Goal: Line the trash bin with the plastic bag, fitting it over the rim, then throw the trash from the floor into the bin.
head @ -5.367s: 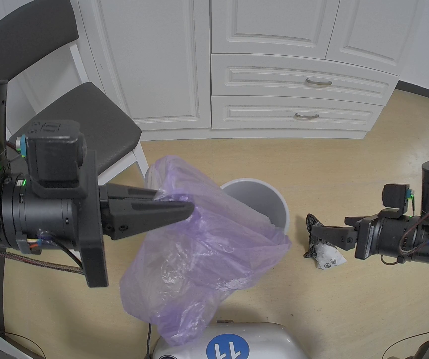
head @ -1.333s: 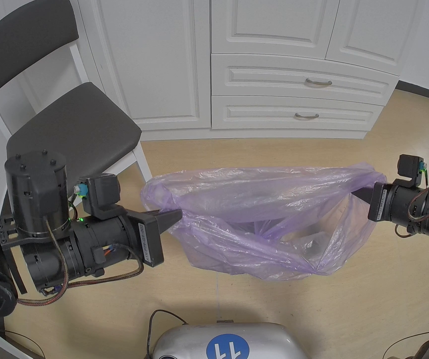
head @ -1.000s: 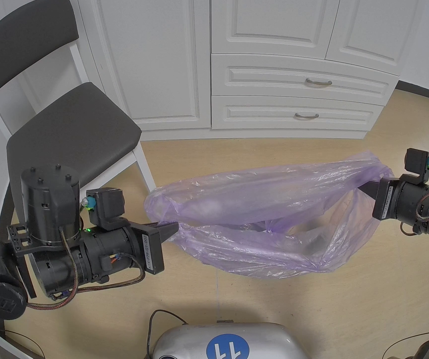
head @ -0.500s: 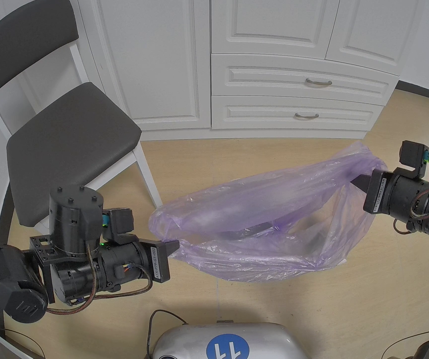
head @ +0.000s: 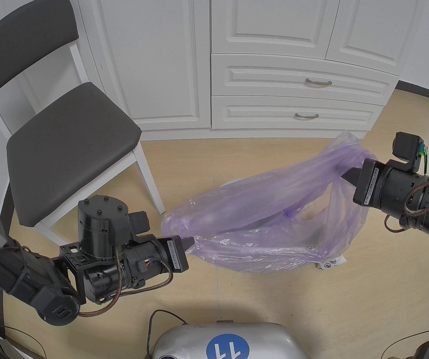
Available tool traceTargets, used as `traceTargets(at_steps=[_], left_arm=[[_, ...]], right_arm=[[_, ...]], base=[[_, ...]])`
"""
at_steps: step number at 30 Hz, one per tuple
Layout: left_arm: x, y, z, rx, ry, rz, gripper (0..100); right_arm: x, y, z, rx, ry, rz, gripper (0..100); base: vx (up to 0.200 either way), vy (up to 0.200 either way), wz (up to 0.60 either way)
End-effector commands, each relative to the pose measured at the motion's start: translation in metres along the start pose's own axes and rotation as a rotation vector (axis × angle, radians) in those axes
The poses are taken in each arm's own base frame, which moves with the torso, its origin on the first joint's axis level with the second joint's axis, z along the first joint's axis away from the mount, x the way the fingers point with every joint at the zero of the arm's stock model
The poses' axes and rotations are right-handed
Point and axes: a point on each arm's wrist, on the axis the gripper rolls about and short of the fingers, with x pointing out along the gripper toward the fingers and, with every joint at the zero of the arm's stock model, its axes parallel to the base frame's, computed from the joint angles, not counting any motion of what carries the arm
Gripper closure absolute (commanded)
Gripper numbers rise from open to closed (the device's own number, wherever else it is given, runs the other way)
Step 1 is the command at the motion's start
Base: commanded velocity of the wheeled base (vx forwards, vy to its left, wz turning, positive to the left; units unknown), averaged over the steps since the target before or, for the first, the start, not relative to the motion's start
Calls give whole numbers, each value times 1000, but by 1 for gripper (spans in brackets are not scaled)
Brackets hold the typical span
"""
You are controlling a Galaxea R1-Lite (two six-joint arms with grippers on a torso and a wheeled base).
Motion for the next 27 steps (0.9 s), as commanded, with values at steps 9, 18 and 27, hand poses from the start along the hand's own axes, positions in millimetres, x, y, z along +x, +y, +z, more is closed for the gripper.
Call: traceTargets(at_steps=[9, 18, 27], left_arm=[[43, 33, -20, -90, 77, 105, 0], [66, 49, -28, -150, 98, 155, 0], [54, 66, -11, -169, 42, 168, 0]], right_arm=[[12, 14, -11, 11, 9, 4, 100], [11, 23, -7, 50, -5, 19, 100], [7, 23, -3, 54, -25, 12, 100]], base=[[0, 0, 0], [0, 0, 0], [0, 0, 0]])
